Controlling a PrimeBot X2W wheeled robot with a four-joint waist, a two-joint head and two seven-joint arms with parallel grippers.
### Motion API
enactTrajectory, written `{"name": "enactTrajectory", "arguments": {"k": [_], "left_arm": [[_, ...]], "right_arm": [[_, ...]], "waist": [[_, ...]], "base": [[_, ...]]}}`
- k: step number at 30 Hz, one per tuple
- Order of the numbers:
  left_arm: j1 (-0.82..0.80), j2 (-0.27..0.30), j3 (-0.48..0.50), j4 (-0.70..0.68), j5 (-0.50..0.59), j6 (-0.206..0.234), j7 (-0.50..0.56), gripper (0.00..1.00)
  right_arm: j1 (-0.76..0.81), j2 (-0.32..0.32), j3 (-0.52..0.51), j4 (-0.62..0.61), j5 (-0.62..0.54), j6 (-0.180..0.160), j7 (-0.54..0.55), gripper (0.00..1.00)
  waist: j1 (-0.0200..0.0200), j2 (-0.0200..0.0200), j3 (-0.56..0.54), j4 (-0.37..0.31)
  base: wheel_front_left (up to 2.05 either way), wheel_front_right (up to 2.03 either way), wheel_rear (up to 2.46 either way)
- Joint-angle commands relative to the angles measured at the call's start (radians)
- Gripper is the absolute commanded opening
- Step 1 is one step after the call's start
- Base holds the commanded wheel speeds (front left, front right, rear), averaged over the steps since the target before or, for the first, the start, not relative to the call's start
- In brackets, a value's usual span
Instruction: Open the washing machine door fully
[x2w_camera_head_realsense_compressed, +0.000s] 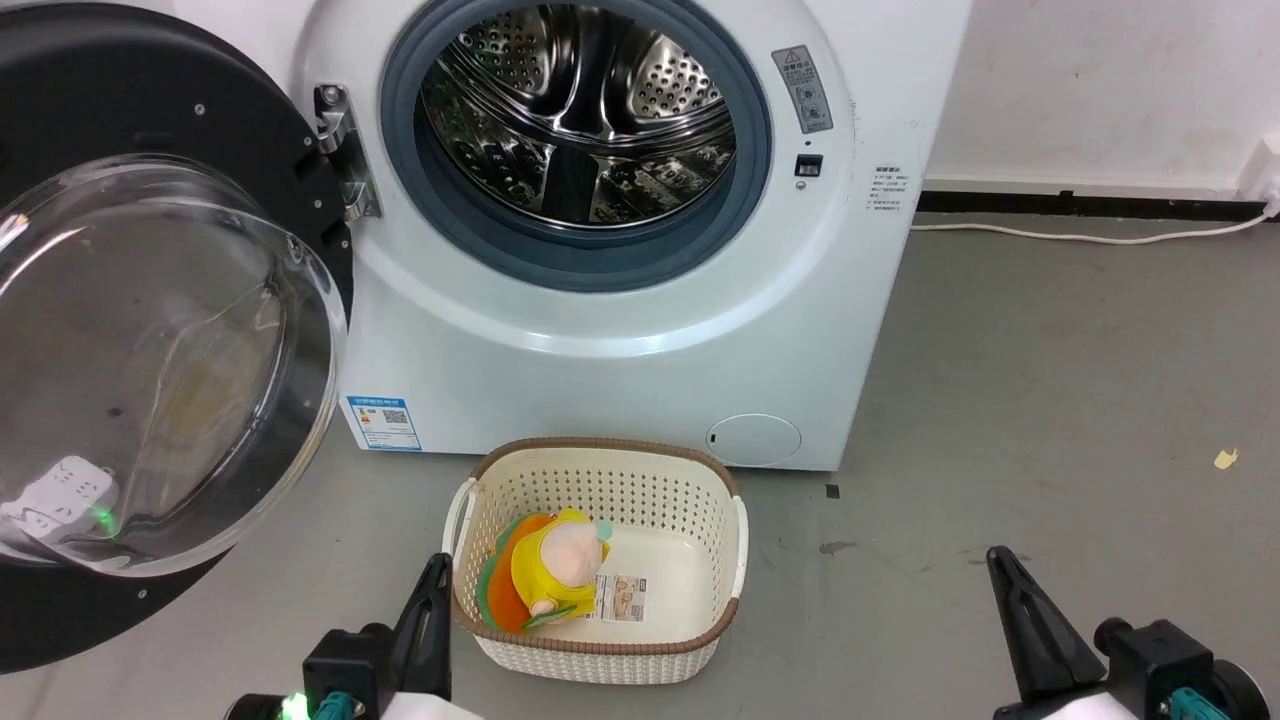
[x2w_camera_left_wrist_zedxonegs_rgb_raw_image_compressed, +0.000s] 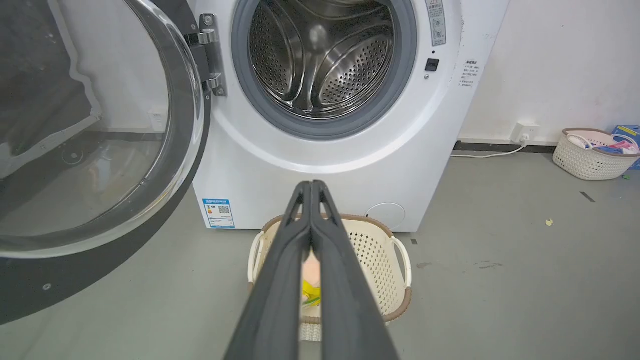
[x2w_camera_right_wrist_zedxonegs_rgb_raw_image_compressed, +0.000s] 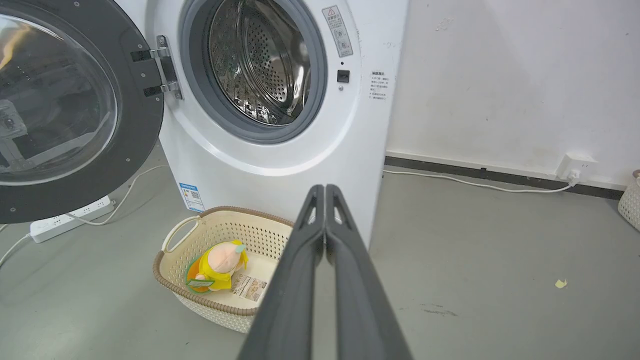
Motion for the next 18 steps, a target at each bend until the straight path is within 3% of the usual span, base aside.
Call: {"name": "enactTrajectory", "arguments": {"k": [1,18], "left_arm": [[-0.011,-0.007,0.009,-0.007,0.011,-0.008,0.006,0.00],[-0.017,-0.028,0.055,-0.023,0.054,-0.036,0.038,0.00]], "right_arm": [[-0.016,0.002,0.002,-0.006,-0.009,0.000,0.006,0.00],[-0.029,0.002,0.004,-0.018,-0.015,0.000,0.041,0.00]], "waist": [[-0.0001,0.0000,0.001,0.000],[-0.0001,0.0000,0.006,-0.005]], "base": [[0.00,0.00,0.00],[0.00,0.00,0.00]]}}
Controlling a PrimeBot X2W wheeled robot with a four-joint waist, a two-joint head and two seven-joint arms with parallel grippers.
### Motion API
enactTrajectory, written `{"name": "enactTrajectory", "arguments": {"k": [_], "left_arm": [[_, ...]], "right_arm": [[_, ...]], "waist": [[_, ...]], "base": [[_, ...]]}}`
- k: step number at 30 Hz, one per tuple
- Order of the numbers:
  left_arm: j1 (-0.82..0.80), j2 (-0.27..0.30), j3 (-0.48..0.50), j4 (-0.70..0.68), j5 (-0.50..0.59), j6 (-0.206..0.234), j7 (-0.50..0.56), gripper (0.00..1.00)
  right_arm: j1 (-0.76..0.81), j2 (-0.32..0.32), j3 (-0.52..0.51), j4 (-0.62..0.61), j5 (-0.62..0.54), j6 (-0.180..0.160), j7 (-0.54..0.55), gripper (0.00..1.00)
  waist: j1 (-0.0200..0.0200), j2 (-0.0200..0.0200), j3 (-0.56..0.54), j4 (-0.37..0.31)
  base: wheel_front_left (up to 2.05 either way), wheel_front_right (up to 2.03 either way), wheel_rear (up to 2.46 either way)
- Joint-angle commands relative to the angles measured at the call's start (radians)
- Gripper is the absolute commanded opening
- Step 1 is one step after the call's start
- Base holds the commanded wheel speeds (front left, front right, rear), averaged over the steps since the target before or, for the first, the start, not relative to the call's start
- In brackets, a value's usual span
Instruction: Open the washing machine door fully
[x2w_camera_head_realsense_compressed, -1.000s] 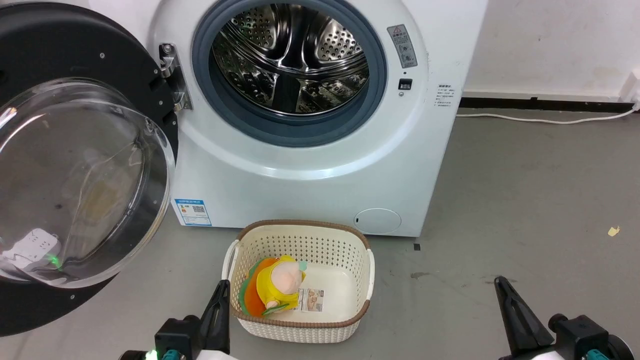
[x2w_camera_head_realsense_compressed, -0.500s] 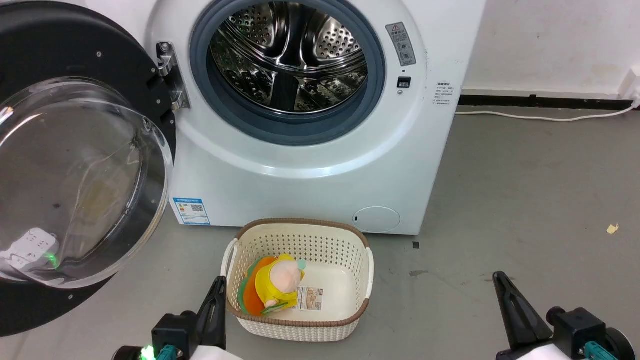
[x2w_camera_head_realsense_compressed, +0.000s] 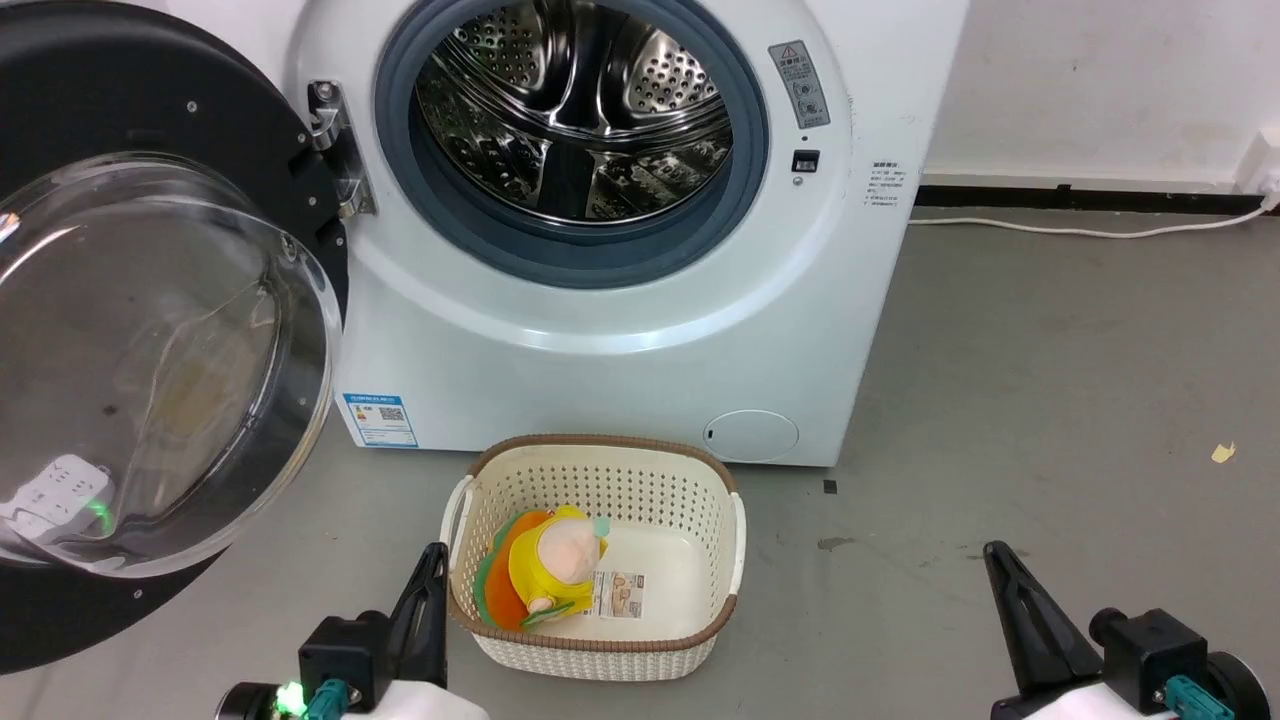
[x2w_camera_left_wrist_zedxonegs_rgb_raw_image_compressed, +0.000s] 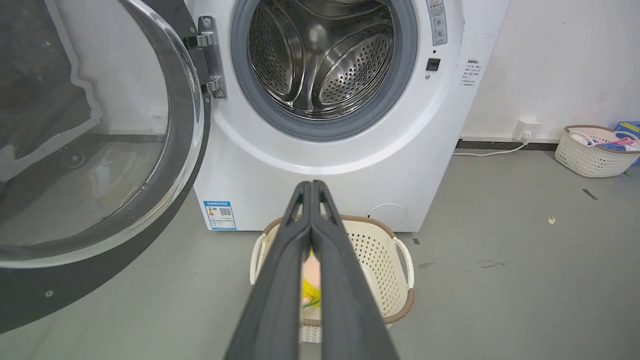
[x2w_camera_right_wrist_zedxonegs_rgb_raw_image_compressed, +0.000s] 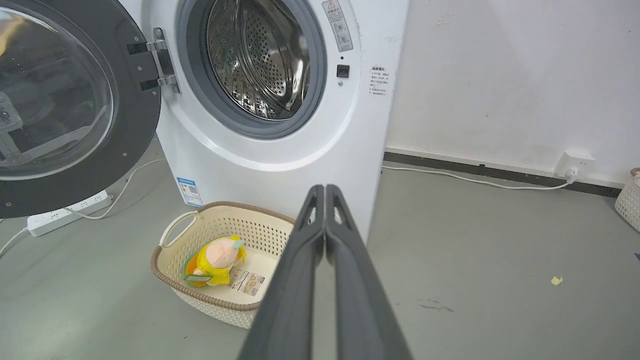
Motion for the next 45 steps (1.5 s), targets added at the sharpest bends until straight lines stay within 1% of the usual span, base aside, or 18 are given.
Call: {"name": "enactTrajectory", "arguments": {"k": [1,45], "left_arm": [[-0.014,-0.004,0.012,-0.007,0.013,-0.007,0.006,0.00],[-0.029,-0.060,0.134,-0.048,0.128,-0.081,0.091,0.00]], "right_arm": [[-0.019,0.002,0.002,-0.007,-0.006,0.000,0.006,0.00],[-0.053,0.004,0.008,-0.038,-0.023,0.001,0.099,0.00]], "waist": [[-0.0001,0.0000,0.001,0.000],[-0.0001,0.0000,0.016,-0.011]], "base": [[0.00,0.00,0.00],[0.00,0.00,0.00]]}}
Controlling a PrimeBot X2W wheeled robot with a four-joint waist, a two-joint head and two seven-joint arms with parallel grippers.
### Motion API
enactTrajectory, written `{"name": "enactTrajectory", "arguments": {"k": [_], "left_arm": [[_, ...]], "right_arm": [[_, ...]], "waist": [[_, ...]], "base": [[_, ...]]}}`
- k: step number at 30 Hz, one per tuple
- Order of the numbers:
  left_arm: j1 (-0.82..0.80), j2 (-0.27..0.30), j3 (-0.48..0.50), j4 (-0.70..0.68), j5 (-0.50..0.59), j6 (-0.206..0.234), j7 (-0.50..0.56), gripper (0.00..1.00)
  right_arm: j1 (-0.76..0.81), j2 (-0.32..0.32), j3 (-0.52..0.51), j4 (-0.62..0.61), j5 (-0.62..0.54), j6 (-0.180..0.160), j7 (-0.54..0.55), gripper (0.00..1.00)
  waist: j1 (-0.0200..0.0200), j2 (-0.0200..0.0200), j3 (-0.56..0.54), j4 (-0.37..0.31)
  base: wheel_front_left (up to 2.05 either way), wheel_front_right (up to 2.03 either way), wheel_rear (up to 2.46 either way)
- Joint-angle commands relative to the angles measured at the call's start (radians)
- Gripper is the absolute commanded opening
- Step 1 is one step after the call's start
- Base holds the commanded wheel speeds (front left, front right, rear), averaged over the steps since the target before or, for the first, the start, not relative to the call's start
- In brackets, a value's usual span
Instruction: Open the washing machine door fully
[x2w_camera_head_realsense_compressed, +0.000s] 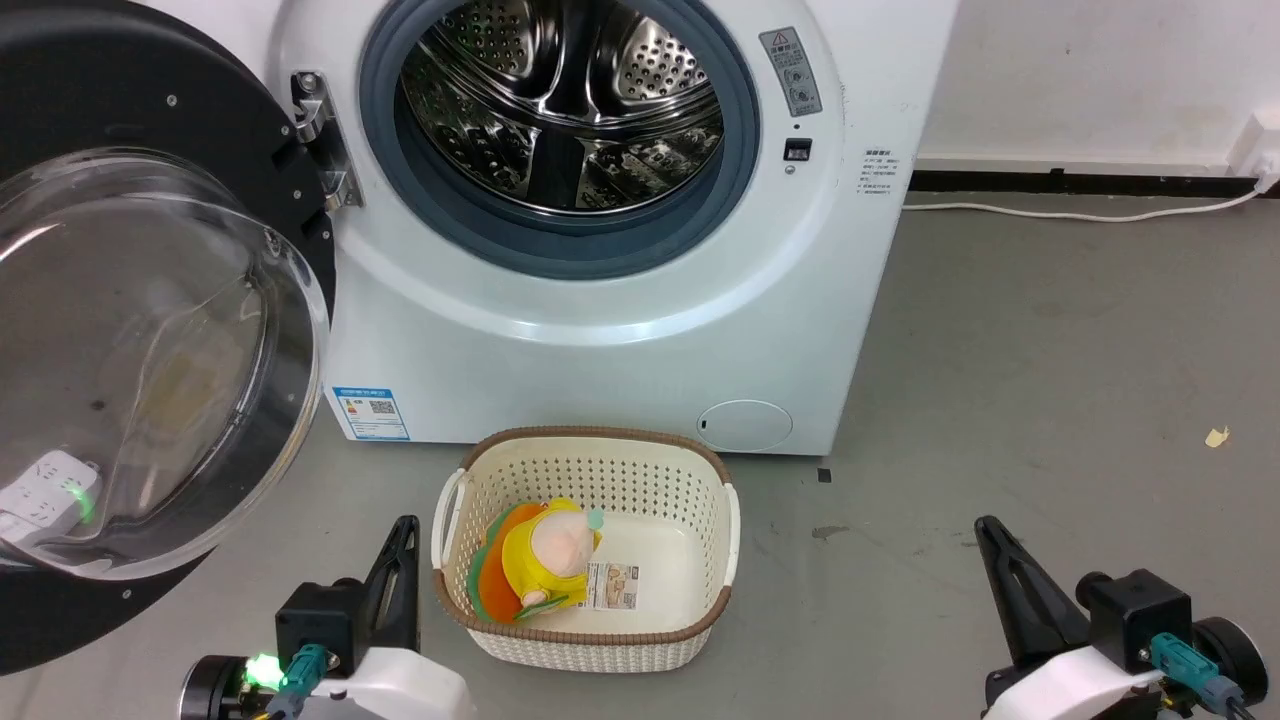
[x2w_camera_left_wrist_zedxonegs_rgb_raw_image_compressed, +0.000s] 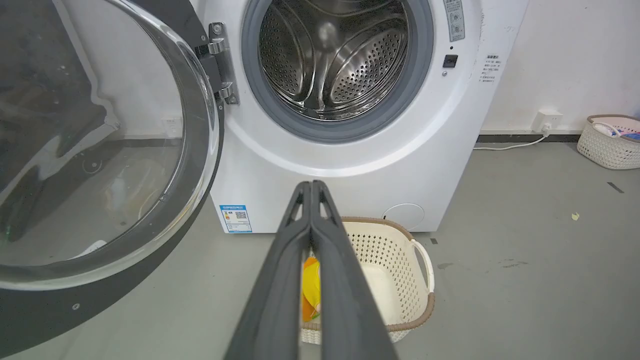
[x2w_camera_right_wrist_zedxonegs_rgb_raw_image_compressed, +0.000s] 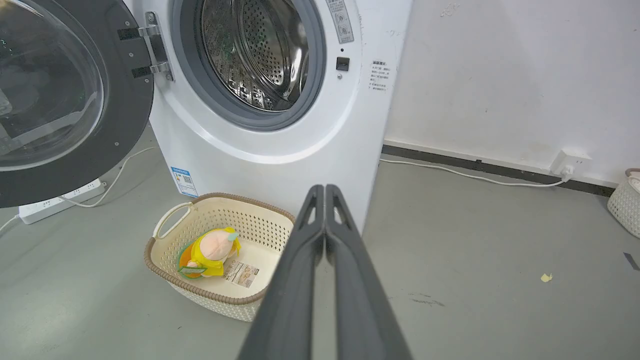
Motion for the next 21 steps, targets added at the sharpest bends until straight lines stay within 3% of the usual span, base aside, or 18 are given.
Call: {"name": "enactTrajectory", "arguments": {"k": [1,21], "left_arm": [[-0.012,-0.003,0.010,-0.007,0.015,-0.008,0.005,0.00],[-0.019,-0.029,0.067,-0.026,0.068,-0.042,0.044,0.00]], "right_arm": [[-0.012,0.004,0.001,-0.007,-0.007,0.001,0.004,0.00],[-0.028,0.005,0.004,-0.022,-0.015,0.001,0.047,0.00]], "waist": [[0.0000,0.0000,0.000,0.000],[0.0000,0.0000,0.008,-0.005]], "base": [[0.00,0.00,0.00],[0.00,0.00,0.00]]}}
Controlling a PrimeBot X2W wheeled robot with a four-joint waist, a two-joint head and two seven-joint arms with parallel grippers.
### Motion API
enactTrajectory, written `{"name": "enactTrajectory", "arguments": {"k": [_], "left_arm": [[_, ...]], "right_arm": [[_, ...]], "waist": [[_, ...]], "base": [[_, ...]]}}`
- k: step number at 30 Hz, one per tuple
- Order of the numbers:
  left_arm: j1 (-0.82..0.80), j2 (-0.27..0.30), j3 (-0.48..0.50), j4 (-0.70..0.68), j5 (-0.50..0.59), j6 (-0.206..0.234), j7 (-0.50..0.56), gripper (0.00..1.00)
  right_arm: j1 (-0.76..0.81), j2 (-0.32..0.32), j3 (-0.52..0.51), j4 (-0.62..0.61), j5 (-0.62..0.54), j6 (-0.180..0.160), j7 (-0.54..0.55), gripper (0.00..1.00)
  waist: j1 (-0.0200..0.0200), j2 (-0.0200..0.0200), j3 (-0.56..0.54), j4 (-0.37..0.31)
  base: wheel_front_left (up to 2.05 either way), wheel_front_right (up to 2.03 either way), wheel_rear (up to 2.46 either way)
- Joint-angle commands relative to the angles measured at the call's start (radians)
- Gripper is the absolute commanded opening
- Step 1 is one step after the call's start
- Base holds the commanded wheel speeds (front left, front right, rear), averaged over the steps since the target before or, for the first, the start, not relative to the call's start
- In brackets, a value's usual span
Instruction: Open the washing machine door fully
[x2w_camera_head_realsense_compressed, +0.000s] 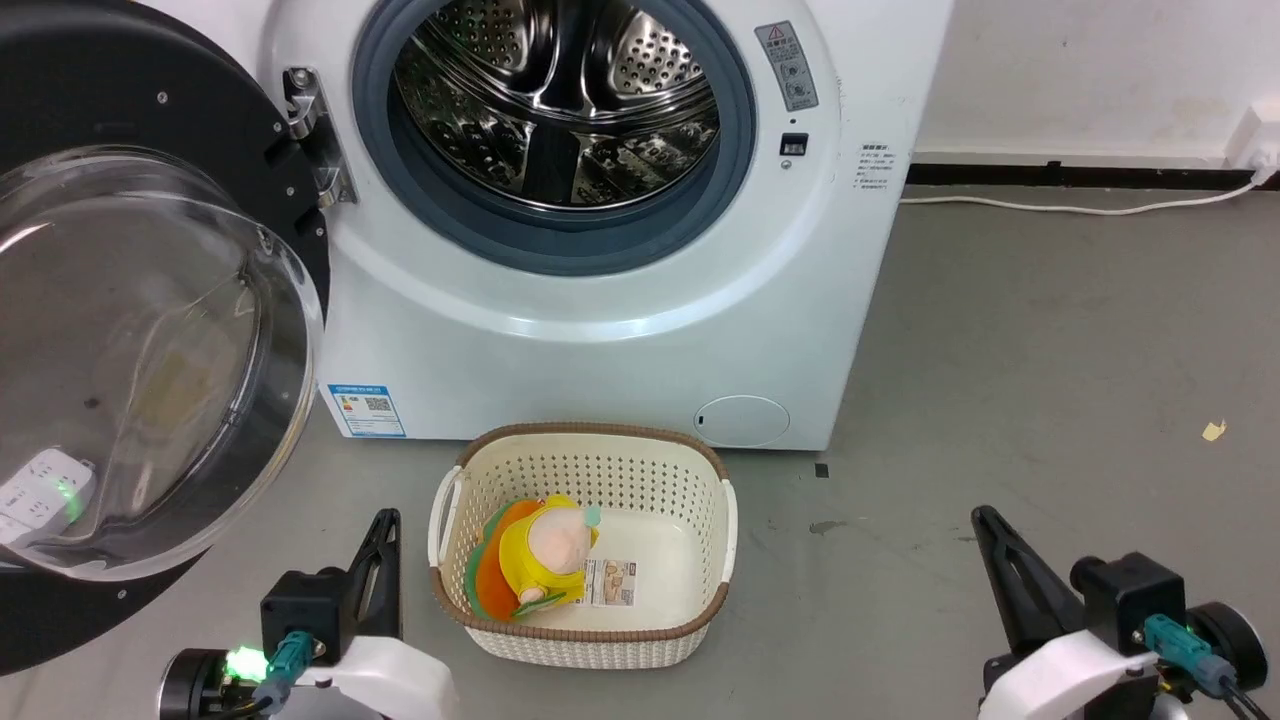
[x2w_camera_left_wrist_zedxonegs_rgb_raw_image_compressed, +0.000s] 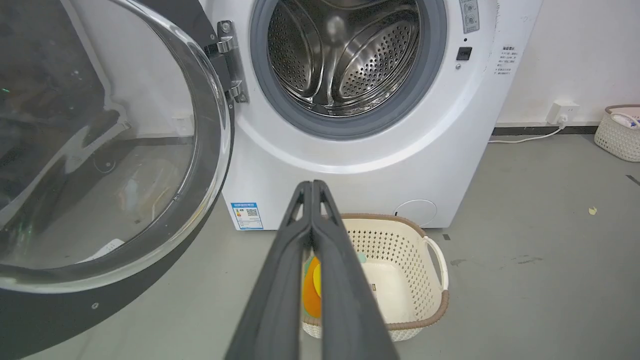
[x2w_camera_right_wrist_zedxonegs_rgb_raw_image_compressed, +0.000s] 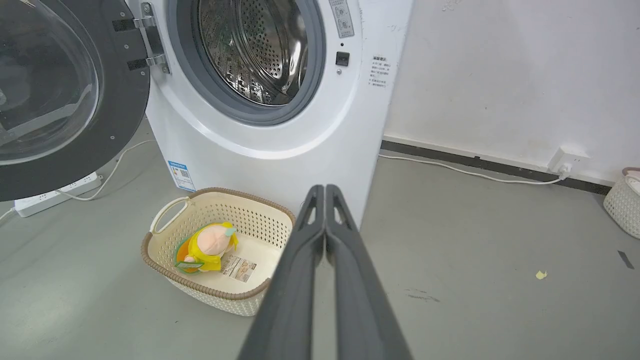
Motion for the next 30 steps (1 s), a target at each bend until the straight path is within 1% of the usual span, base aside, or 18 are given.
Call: {"name": "enactTrajectory", "arguments": {"k": [1,30], "left_arm": [[-0.015,-0.010,0.014,-0.008,0.019,-0.012,0.011,0.00],[-0.016,-0.012,0.018,-0.009,0.023,-0.014,0.014,0.00]], "right_arm": [[-0.018,0.005,0.001,-0.011,-0.007,0.001,0.009,0.00],[-0.019,0.005,0.001,-0.012,-0.008,0.001,0.012,0.00]], "waist": [[0.0000,0.0000,0.001,-0.001],[0.0000,0.0000,0.002,-0.001]], "base": [[0.00,0.00,0.00],[0.00,0.00,0.00]]}}
